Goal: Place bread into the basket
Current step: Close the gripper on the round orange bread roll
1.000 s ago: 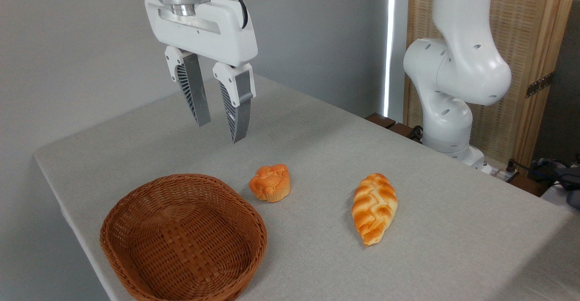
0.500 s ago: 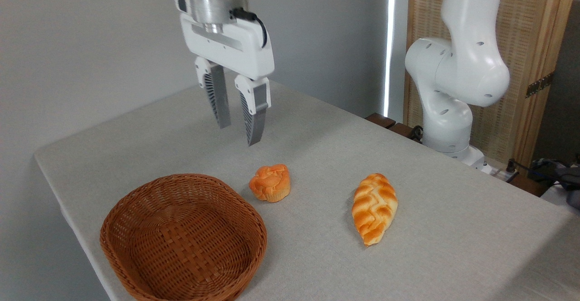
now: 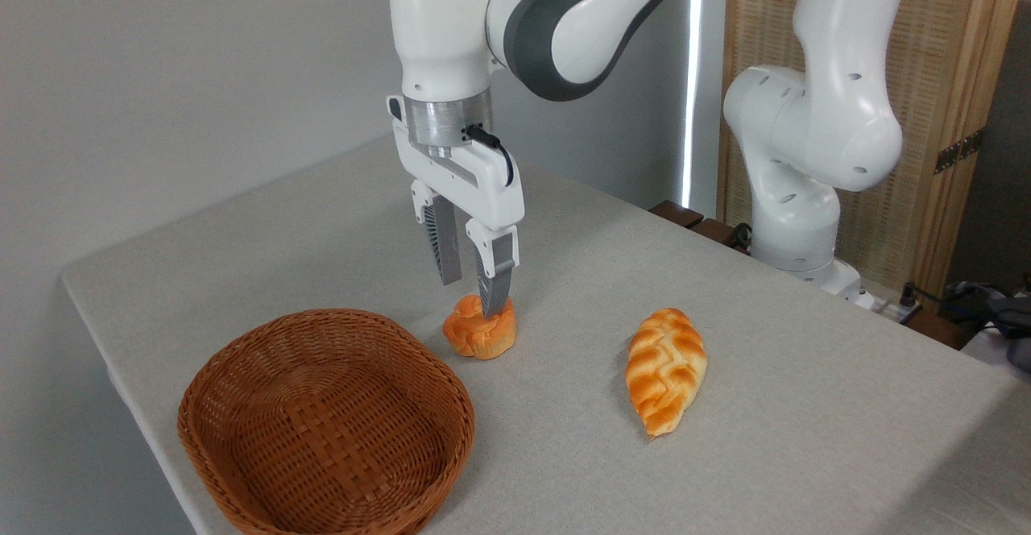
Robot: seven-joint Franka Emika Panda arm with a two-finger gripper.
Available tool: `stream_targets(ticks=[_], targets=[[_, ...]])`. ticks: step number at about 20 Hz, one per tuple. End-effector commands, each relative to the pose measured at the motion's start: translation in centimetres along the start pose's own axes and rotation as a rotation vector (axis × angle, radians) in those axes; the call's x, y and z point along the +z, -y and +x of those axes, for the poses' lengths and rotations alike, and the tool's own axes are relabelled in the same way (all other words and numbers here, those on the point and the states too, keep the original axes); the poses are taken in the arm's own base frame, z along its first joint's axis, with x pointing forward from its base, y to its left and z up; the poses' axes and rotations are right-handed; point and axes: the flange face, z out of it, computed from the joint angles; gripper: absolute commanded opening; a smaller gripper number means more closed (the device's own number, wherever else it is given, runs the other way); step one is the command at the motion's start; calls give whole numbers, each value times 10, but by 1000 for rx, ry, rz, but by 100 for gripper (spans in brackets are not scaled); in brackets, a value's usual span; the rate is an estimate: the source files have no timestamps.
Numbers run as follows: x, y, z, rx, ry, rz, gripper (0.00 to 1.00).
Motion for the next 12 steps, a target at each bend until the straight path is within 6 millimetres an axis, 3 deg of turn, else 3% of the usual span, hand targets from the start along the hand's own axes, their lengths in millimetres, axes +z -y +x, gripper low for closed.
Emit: stream_targets(ticks=[1, 12], targets=[[3, 0, -8, 54, 1, 18, 100], [25, 0, -10, 77, 14, 43, 100]])
